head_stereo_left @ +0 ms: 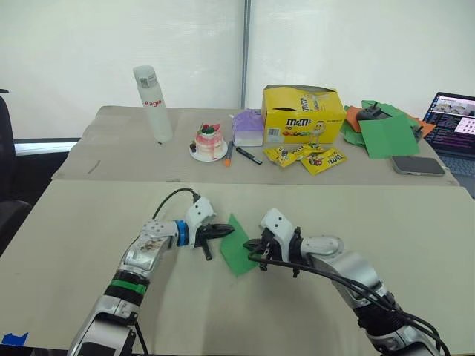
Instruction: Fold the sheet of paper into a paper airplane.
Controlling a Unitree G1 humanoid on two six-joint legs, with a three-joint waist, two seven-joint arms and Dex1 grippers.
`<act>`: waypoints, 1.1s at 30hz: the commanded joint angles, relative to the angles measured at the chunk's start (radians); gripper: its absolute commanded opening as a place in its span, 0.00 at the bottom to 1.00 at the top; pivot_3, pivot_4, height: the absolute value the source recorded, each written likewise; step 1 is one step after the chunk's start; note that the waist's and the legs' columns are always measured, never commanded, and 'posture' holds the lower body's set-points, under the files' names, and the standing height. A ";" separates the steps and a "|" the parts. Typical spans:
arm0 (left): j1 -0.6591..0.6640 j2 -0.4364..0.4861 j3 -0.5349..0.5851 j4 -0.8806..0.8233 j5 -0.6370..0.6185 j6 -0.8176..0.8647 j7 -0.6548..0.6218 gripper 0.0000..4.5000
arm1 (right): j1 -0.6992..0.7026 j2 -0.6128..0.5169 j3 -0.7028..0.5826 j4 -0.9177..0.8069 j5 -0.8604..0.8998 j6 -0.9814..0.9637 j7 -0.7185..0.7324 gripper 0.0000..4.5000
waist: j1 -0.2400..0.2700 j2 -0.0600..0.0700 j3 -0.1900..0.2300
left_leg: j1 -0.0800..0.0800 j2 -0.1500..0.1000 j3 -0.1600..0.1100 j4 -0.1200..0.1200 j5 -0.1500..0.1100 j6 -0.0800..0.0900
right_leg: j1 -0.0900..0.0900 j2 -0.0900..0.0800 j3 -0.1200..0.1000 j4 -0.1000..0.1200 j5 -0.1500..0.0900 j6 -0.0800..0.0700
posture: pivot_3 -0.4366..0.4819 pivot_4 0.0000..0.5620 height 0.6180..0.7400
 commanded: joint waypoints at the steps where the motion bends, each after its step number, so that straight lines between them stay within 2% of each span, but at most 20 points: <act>1: 0.065 0.029 -0.019 -0.036 -0.004 -0.019 -0.039 0.01 | 0.001 -0.003 0.018 0.038 -0.018 0.000 0.003 0.00 | -0.001 0.000 0.000 | 0.000 0.000 0.000 -0.001 0.000 0.000 | 0.000 -0.001 0.000 0.000 0.000 -0.001 | 0.48 0.27 0.98; 10: 0.122 0.058 -0.004 -0.050 -0.043 -0.044 -0.089 0.01 | 0.012 -0.002 0.015 0.029 -0.010 -0.005 0.015 0.00 | 0.000 0.000 0.000 | 0.000 0.000 0.000 -0.001 0.000 0.000 | 0.000 -0.007 -0.001 0.000 -0.001 -0.002 | 0.48 0.27 0.98; 15: 0.133 0.053 0.040 -0.127 -0.155 0.068 -0.109 0.01 | 0.014 -0.007 0.010 0.030 -0.014 -0.021 0.019 0.00 | 0.001 0.000 0.000 | 0.000 -0.001 0.000 -0.002 0.000 0.000 | 0.000 -0.008 -0.002 -0.001 -0.001 -0.002 | 0.48 0.27 0.98; 19: 0.068 0.022 0.150 -0.136 -0.315 0.277 -0.057 0.01 | 0.014 -0.017 -0.029 -0.019 0.006 -0.074 0.036 0.00 | 0.001 0.000 0.001 | -0.002 -0.001 0.000 -0.002 0.000 0.000 | -0.002 -0.008 -0.002 0.000 -0.001 -0.002 | 0.48 0.27 0.98; 22: 0.035 0.028 0.178 -0.169 -0.352 0.332 -0.048 0.01 | 0.038 -0.074 -0.045 -0.088 0.010 -0.097 0.071 0.00 | 0.006 0.000 0.002 | -0.009 -0.001 0.000 0.000 0.000 0.000 | -0.010 -0.005 -0.004 0.002 -0.001 -0.002 | 0.48 0.27 0.98; 27: -0.054 0.057 0.136 -0.141 -0.266 0.232 -0.064 0.01 | 0.064 -0.142 -0.076 -0.162 0.029 -0.083 0.099 0.00 | 0.007 0.000 0.002 | -0.013 -0.003 0.000 0.000 0.000 0.000 | -0.012 0.001 -0.004 0.001 0.000 -0.001 | 0.48 0.27 0.98; 30: -0.104 0.115 0.030 -0.064 -0.100 -0.025 -0.146 0.01 | 0.060 -0.152 -0.087 -0.192 0.037 -0.062 0.097 0.00 | 0.007 0.001 0.002 | -0.012 -0.003 0.000 0.000 0.000 0.000 | -0.012 0.003 -0.004 0.001 0.000 -0.001 | 0.48 0.27 0.98; 31: -0.123 0.139 -0.010 -0.021 -0.038 -0.155 -0.187 0.06 | 0.059 -0.154 -0.097 -0.210 0.045 -0.049 0.095 0.00 | 0.007 0.001 0.002 | -0.012 -0.003 0.000 0.000 0.000 0.000 | -0.011 0.004 -0.003 0.001 0.000 -0.001 | 0.48 0.27 0.98; 33: -0.156 0.147 -0.030 0.040 -0.015 -0.264 -0.240 0.19 | 0.057 -0.160 -0.111 -0.237 0.059 -0.028 0.092 0.00 | 0.006 0.002 0.002 | -0.012 -0.002 0.001 0.000 0.000 0.000 | -0.012 0.004 -0.003 0.000 0.000 -0.002 | 0.48 0.27 0.98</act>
